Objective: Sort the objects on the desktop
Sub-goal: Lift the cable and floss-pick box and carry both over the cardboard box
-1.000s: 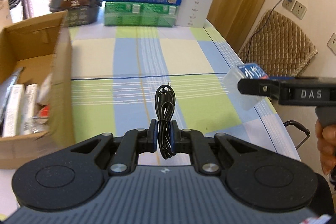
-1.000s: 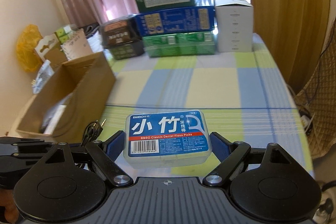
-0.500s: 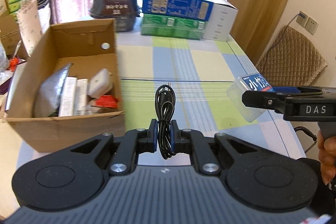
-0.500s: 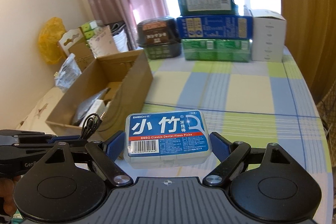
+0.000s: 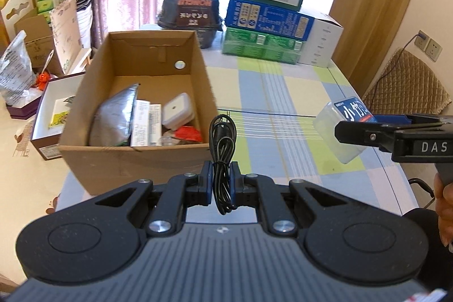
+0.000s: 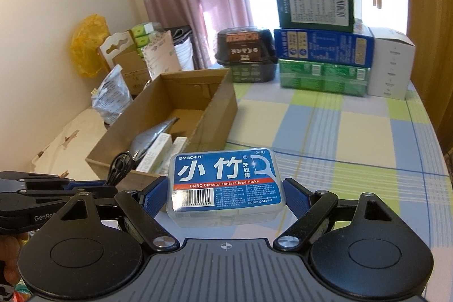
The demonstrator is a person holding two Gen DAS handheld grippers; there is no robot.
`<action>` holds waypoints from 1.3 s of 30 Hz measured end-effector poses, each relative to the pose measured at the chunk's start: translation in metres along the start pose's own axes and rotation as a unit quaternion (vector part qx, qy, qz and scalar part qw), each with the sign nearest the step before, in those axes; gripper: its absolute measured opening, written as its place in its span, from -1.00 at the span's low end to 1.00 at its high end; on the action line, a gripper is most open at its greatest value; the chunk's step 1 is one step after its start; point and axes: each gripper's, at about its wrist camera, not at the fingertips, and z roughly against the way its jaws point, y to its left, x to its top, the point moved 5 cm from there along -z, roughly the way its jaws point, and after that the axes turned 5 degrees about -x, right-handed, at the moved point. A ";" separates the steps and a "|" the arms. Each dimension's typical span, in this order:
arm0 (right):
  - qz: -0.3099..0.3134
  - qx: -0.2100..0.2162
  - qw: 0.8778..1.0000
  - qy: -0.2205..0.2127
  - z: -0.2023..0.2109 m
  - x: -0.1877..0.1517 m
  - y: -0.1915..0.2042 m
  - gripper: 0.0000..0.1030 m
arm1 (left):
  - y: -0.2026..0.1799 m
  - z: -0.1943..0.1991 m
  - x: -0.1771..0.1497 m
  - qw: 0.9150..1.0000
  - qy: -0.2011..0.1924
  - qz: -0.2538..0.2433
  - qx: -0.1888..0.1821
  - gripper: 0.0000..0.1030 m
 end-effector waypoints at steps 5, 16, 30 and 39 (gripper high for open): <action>0.011 0.008 1.000 0.001 -0.007 0.002 0.015 0.62 | 0.016 0.007 0.001 1.000 -0.001 0.003 0.014 -0.85; 0.028 0.020 0.999 0.005 -0.022 0.007 0.036 0.62 | 0.037 0.010 0.003 1.000 0.000 0.010 0.029 -0.85; 0.041 0.031 0.999 0.016 -0.057 0.018 0.052 0.62 | 0.059 -0.004 0.011 0.999 0.010 0.007 0.041 -0.85; 0.050 0.040 0.998 0.015 -0.087 0.039 0.066 0.62 | 0.091 -0.016 0.033 0.998 0.011 0.007 0.058 -0.85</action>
